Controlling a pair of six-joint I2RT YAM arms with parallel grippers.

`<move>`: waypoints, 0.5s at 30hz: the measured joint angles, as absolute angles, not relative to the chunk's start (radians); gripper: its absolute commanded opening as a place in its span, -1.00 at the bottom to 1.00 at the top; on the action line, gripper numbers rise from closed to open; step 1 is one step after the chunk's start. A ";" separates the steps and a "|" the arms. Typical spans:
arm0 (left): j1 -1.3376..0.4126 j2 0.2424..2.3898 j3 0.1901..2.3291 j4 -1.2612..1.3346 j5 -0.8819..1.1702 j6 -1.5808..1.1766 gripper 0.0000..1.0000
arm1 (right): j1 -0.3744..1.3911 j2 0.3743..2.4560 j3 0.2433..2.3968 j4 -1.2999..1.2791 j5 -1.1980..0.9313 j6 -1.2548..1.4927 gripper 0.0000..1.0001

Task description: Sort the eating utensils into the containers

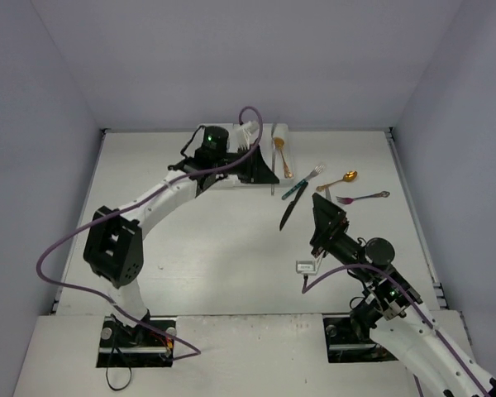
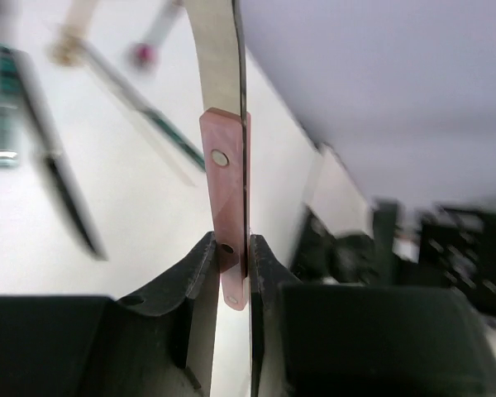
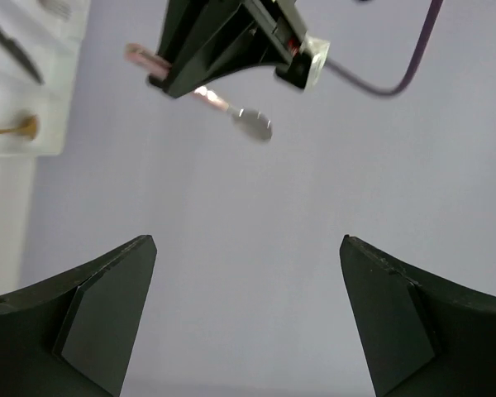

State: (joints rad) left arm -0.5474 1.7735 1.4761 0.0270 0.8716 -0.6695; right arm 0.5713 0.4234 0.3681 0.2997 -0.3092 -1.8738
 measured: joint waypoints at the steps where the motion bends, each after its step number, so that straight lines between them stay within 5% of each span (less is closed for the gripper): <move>1: -0.533 1.808 1.529 0.005 0.824 -0.661 -1.00 | 0.571 0.414 0.371 0.275 -0.269 -1.825 0.83; 15: -0.596 2.285 2.089 -0.185 0.258 -0.547 -1.00 | 0.572 0.698 0.698 -0.040 0.325 -0.886 0.81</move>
State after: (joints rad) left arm -0.5959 2.2851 2.0895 -0.1853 0.2584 -0.5470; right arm 0.5716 0.6983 0.6982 -0.0400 0.3251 -0.8861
